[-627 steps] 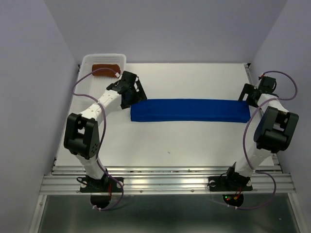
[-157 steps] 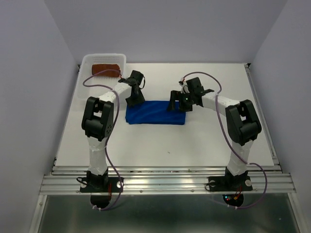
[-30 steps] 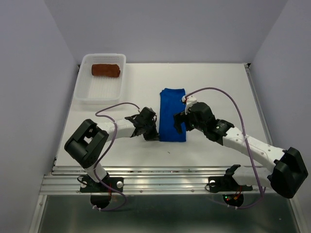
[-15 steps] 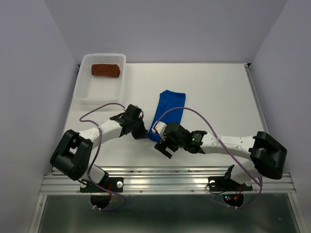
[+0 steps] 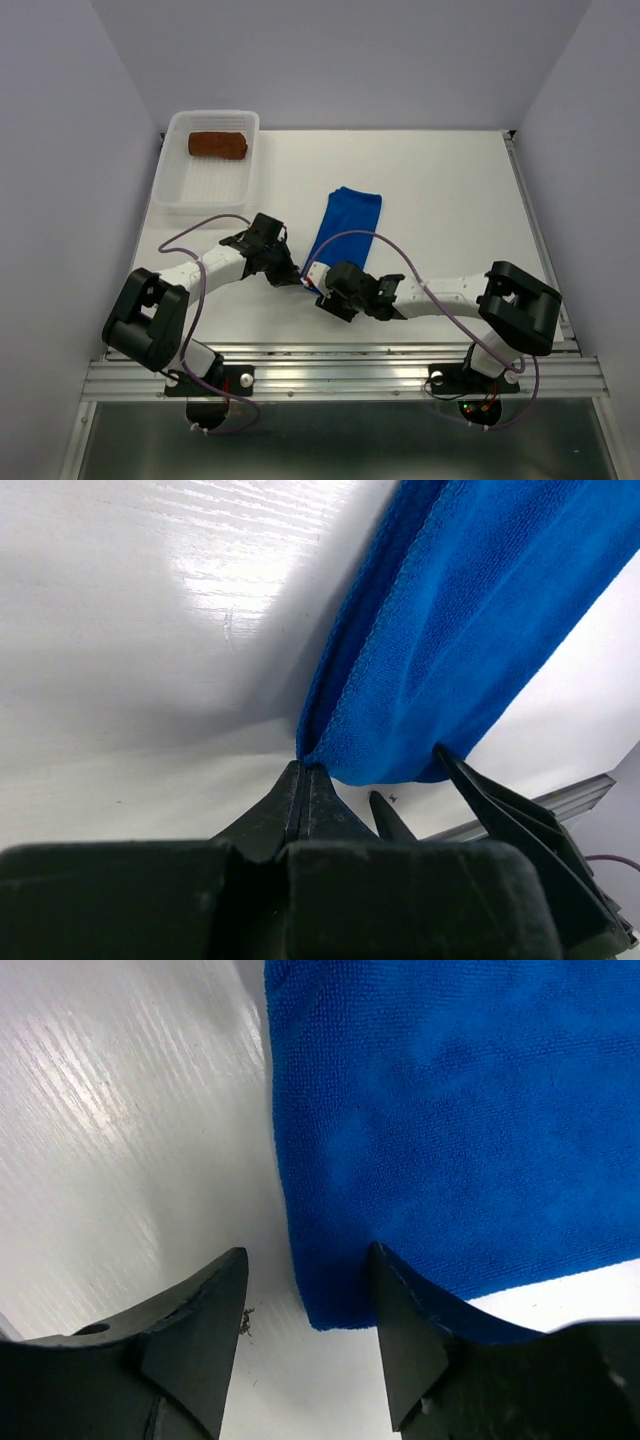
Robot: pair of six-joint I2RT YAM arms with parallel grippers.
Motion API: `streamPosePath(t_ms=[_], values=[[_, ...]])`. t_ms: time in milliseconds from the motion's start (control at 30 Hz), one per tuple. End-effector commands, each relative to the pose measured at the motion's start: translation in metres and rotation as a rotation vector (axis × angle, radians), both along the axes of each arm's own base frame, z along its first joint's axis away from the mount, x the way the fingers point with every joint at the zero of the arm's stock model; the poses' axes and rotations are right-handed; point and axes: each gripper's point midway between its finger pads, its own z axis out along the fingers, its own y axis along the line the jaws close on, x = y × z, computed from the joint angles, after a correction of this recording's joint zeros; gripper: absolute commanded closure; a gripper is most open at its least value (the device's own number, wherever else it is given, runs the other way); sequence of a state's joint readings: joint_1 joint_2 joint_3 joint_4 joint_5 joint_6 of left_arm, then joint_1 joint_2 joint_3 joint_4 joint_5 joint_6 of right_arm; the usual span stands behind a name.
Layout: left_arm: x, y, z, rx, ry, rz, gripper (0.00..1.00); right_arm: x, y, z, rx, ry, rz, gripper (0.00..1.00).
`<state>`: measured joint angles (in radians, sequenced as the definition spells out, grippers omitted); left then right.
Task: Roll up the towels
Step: Roll the towel
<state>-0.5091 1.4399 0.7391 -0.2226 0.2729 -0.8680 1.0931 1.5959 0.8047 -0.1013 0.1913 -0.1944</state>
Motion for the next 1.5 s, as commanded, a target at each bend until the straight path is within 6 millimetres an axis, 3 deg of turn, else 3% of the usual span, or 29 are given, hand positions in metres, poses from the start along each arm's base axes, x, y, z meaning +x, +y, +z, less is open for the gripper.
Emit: streamPosePath(t_ms=[0, 33, 133, 300, 333, 400, 467, 667, 1033, 1467], values=[[-0.004, 0.002, 0.008, -0.024, -0.01, -0.013, 1.0, 0.005, 0.003, -0.002, -0.002, -0.029, -0.013, 0.47], [-0.004, 0.002, 0.009, -0.027, -0.008, -0.013, 1.0, 0.007, 0.001, -0.002, -0.01, -0.041, -0.03, 0.62], [-0.002, 0.001, 0.01, -0.036, -0.007, -0.016, 1.0, 0.007, 0.006, 0.004, 0.02, -0.032, -0.04, 0.83], [0.006, -0.004, 0.024, -0.063, -0.051, -0.034, 0.97, 0.003, 0.017, 0.021, 0.109, 0.011, -0.084, 0.99], [0.006, -0.004, 0.026, -0.067, -0.056, -0.035, 0.89, 0.002, 0.019, 0.024, 0.121, 0.022, -0.09, 0.99], [0.01, -0.006, 0.035, -0.077, -0.088, -0.039, 0.63, 0.004, 0.021, 0.03, 0.148, 0.064, -0.127, 0.99], [0.012, -0.006, 0.04, -0.079, -0.108, -0.047, 0.48, 0.006, 0.022, 0.032, 0.175, 0.113, -0.14, 0.99], [0.018, -0.003, 0.059, -0.077, -0.178, -0.039, 0.27, 0.009, 0.027, 0.043, 0.298, 0.292, -0.184, 0.99], [0.025, 0.001, 0.078, -0.091, -0.281, -0.045, 0.12, 0.031, 0.012, 0.064, 0.503, 0.586, -0.293, 0.99], [0.02, -0.023, 0.061, -0.156, -0.32, -0.172, 0.12, 0.062, -0.011, 0.046, 0.552, 0.725, -0.445, 0.99]])
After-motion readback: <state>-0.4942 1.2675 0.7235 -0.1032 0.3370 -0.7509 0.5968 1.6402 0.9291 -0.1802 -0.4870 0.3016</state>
